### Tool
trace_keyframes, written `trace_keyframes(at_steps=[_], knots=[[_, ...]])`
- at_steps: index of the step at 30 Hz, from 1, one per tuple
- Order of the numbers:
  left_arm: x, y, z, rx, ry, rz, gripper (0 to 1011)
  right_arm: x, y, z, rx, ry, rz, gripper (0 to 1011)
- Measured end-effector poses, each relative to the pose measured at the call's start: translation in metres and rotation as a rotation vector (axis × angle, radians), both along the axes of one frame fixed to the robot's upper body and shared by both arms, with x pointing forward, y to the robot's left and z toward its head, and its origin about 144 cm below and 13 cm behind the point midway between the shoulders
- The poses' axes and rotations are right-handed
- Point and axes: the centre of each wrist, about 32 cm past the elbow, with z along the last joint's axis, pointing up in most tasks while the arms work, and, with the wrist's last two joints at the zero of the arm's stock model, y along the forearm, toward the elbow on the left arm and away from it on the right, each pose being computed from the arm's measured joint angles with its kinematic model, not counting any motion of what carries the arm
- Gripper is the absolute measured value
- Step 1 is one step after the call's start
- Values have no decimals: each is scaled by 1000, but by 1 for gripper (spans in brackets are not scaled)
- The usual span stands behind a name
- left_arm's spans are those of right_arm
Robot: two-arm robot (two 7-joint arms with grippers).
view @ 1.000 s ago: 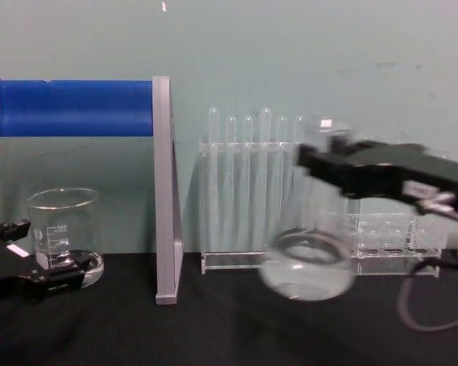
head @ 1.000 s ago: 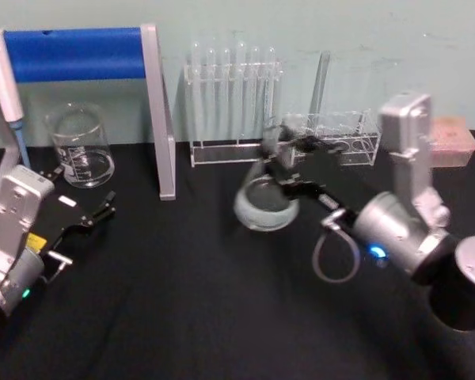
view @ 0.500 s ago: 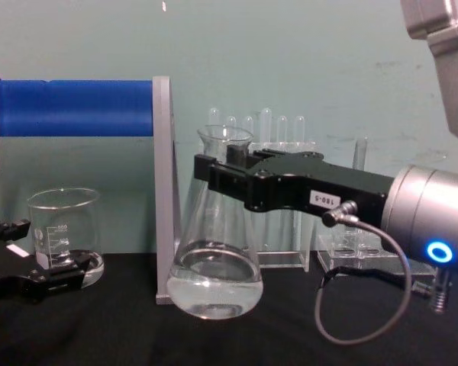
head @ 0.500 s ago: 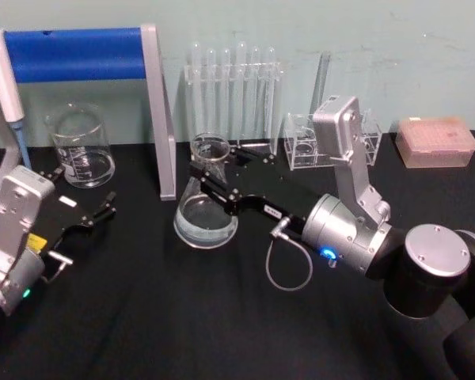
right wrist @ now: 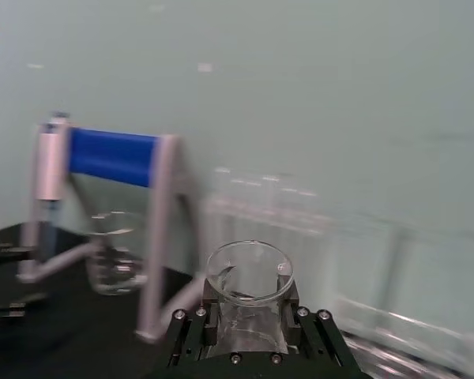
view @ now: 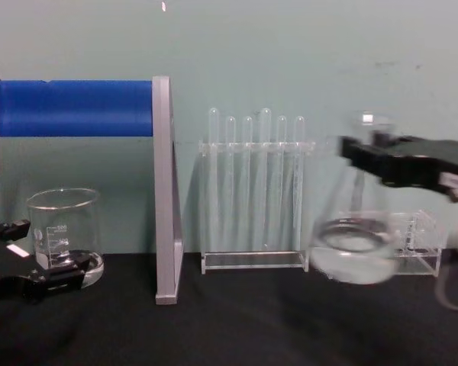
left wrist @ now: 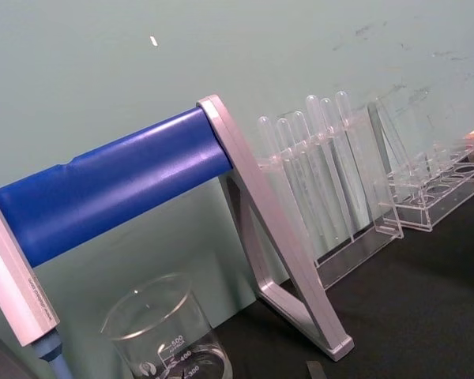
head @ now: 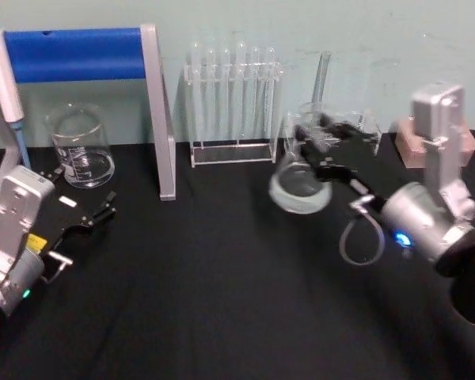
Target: Grasp the erlenmeyer flask with one hand, shake it three times, then place it back.
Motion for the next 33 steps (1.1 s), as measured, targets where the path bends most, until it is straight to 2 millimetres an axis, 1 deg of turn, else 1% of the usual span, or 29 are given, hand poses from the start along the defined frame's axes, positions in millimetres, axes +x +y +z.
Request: trace_keyframes(at_steps=[2,3,9,15,19,22,25,26,27,29,31,33], knots=[[0,0,0,0,0,0,1001,-3,-6,0,-1,2,-37,453],[0,0,0,0,0,0,1001,-7,-13,0,-1,3,-74,453],[0,0,0,0,0,0,1001,-17,-31,0,-1,5,-168,456],[0,0,0,0,0,0,1001,-20,-34,0,0,6,-184,453],[0,0,0,0,0,0,1001,-18,-30,0,1,7,-156,456],[0,0,0,0,0,0,1001,-15,-23,-1,-1,11,-105,456],[0,0,0,0,0,0,1001,-9,-10,-2,-8,15,-11,453],[0,0,0,0,0,0,1001,-9,-10,-2,-8,15,-11,453],[0,0,0,0,0,0,1001,-7,-3,-3,-11,15,31,453],[0,0,0,0,0,0,1001,-5,2,-3,-14,14,69,456],[0,0,0,0,0,0,1001,-1,12,-3,-17,12,135,456],[0,0,0,0,0,0,1001,0,16,-3,-17,10,160,456]])
